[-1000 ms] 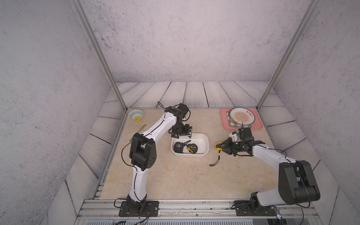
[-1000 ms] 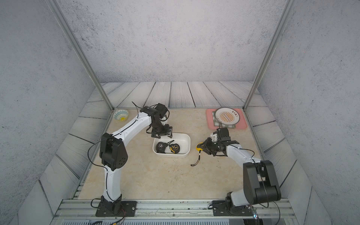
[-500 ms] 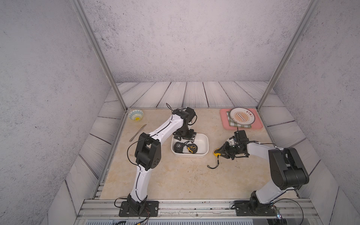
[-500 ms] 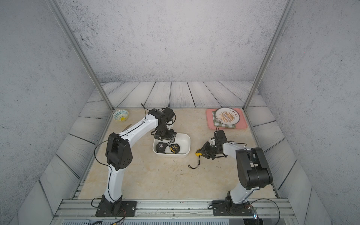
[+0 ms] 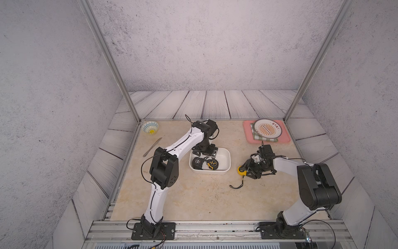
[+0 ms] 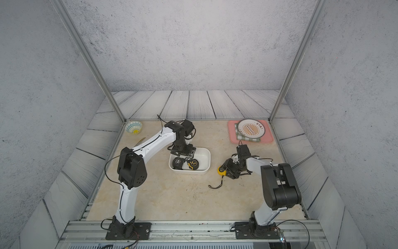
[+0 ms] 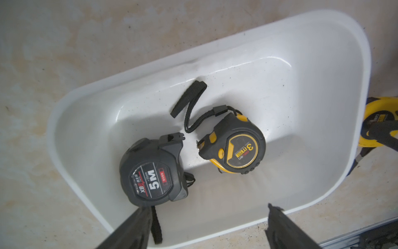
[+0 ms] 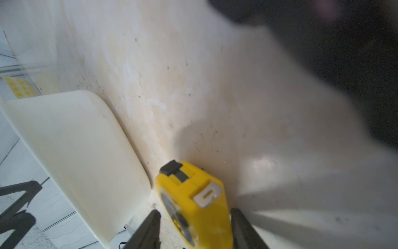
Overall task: Take the tape measure out of the storage box
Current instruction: Place the tape measure at the center of the board, then pick up the tape measure from the storage box.
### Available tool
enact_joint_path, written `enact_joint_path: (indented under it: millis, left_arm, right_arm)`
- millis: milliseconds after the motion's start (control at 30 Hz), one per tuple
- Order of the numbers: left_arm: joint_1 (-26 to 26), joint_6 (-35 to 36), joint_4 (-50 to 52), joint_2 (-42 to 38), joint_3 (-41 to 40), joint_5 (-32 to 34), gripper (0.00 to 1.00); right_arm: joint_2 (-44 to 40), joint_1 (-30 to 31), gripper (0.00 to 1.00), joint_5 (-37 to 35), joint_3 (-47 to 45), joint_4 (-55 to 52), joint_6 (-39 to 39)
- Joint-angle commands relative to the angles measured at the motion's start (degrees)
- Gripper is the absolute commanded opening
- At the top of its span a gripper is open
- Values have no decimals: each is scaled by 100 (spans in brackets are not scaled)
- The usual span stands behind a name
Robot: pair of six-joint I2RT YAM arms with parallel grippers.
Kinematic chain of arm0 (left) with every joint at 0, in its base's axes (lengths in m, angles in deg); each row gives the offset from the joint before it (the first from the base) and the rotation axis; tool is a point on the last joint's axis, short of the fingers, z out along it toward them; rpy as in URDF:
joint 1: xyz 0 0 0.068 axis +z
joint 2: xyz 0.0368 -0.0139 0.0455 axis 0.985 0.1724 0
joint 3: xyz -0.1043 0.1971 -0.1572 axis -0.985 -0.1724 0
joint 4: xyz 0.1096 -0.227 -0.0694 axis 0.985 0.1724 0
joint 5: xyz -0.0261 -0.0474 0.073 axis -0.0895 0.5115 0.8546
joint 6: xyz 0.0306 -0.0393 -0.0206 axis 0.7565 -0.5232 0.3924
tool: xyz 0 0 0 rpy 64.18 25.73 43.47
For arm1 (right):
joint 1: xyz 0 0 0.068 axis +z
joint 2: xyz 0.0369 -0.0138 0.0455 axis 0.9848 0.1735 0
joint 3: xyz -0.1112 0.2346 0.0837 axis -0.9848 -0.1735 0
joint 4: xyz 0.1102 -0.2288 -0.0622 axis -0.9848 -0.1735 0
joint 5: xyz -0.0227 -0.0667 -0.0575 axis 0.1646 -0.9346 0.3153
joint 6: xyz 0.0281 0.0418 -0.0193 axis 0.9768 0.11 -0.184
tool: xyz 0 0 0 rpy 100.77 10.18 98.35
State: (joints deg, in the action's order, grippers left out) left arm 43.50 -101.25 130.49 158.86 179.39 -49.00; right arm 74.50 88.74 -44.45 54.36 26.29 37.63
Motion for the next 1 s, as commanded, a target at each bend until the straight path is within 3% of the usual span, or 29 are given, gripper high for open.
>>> enact_joint_path:
  millis: [0, 100, 167, 333, 567, 967]
  left_arm:
    - [-55, 151, 163, 88, 149, 113, 90]
    - [-103, 295, 192, 107, 148, 113, 92]
    - [-121, 400, 236, 138, 157, 87, 100]
    - [-181, 556, 164, 169, 108, -198, 98]
    - [-393, 1057, 58, 624, 289, -302, 99]
    - [-394, 1608, 16, 1202, 791, 356, 99]
  right_arm:
    - [-208, -21, 60, -236, -13, -319, -43]
    - [-332, -12, 64, -292, 18, -474, -66]
    - [-480, -19, 68, -382, 48, -630, -105]
    - [-1206, -14, 77, -752, 208, -1293, -298]
    - [-2045, -15, 78, -1041, 950, -2278, -691]
    - [-2013, -19, 79, -735, 1635, -2526, -933]
